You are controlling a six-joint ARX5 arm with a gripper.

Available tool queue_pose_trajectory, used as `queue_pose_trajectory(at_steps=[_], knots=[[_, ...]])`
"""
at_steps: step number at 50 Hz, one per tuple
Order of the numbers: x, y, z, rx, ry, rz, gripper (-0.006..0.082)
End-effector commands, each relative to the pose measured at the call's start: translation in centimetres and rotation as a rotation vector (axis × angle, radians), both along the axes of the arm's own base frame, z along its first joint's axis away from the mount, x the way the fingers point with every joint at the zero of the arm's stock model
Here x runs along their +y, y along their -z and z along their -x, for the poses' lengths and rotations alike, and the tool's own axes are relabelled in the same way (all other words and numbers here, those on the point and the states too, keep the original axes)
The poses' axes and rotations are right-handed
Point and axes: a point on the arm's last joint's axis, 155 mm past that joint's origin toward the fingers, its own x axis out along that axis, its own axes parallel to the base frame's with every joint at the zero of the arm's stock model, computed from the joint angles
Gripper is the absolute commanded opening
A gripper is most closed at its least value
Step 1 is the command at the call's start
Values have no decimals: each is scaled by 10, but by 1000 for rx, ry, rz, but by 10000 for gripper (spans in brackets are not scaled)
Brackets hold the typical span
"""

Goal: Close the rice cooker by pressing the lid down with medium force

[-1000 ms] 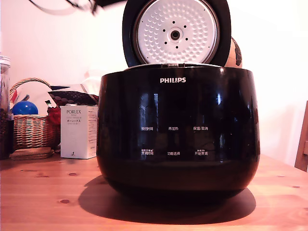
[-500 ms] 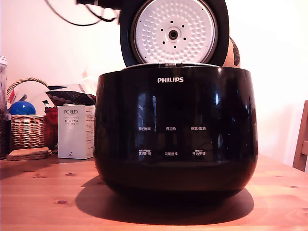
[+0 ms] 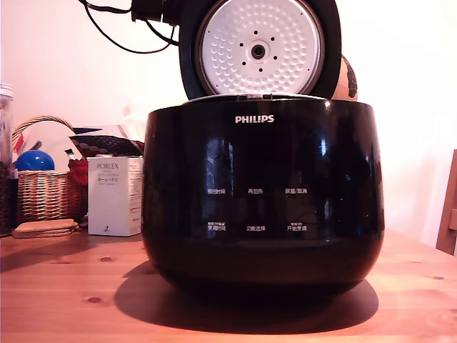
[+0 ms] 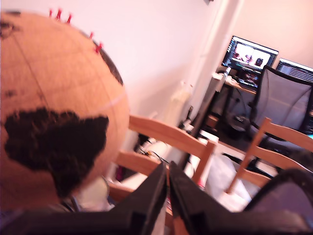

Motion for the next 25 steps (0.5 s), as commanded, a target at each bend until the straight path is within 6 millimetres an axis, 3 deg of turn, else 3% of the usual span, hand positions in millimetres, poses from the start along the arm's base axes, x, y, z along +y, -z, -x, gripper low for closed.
queue_pose_trajectory(at_steps=[1,19,25], knots=[[-9,23,5,81,61,-13,-24],[15,14,48,270,173,-60,-24],[27,20,60,281,163,-113,-24]])
